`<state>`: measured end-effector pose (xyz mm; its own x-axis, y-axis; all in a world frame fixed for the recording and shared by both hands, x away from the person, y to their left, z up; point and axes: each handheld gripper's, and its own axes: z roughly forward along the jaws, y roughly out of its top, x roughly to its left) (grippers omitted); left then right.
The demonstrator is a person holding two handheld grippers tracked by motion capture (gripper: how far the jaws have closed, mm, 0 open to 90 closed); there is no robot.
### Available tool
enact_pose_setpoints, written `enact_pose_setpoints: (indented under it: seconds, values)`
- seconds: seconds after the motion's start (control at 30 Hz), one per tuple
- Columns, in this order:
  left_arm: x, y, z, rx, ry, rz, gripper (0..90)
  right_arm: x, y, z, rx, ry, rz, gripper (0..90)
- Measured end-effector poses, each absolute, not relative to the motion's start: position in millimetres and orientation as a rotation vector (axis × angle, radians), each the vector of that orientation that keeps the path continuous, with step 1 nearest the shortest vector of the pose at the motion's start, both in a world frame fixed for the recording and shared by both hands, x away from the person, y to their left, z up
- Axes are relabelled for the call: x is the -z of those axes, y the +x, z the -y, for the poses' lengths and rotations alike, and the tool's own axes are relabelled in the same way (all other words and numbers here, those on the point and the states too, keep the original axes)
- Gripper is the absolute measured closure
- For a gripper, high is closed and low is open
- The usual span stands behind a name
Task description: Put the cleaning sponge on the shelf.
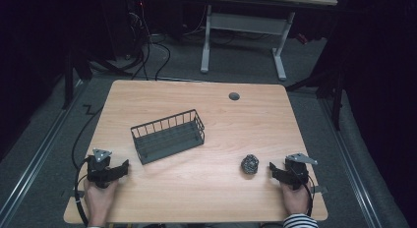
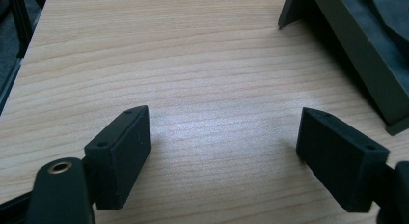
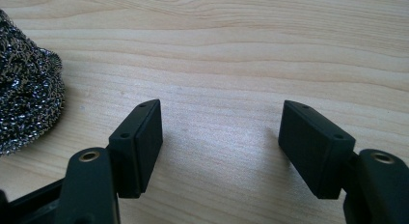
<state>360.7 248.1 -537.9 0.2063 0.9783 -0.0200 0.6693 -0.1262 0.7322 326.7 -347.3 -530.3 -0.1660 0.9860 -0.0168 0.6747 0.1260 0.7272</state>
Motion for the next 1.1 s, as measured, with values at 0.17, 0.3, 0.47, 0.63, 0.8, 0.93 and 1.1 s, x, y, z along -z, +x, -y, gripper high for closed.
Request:
enact_pose_setpoints:
  seconds: [0.17, 0.3, 0.47, 0.63, 0.8, 0.93, 1.1]
  values:
    - [538.0, 360.8, -247.7, -0.645, 1.866, -1.531, 19.8, 530.3, 326.7, 347.2, -0.806, 1.597, -1.904, 32.4]
    - [538.1, 361.1, -247.4, -0.644, 1.87, -1.529, 18.7, 530.3, 326.7, 347.1, -0.806, 1.597, -1.904, 32.4]
    - [537.9, 360.7, -247.1, -0.642, 1.88, -1.515, 19.9, 530.3, 326.7, 347.0, -0.806, 1.597, -1.904, 32.4]
    - [537.7, 360.6, -247.2, -0.641, 1.873, -1.516, 21.4, 530.3, 326.7, 347.0, -0.806, 1.595, -1.906, 32.4]
    - [537.5, 360.2, -246.7, -0.635, 1.873, -1.502, 23.4, 530.2, 326.6, 346.9, -0.804, 1.596, -1.907, 32.4]
    - [536.4, 359.0, -244.4, -0.624, 1.888, -1.451, 24.3, 530.2, 326.6, 346.9, -0.804, 1.595, -1.908, 32.4]
    - [533.9, 358.0, -239.6, -0.616, 1.896, -1.388, 25.2, 530.1, 326.5, 346.8, -0.804, 1.597, -1.907, 32.4]
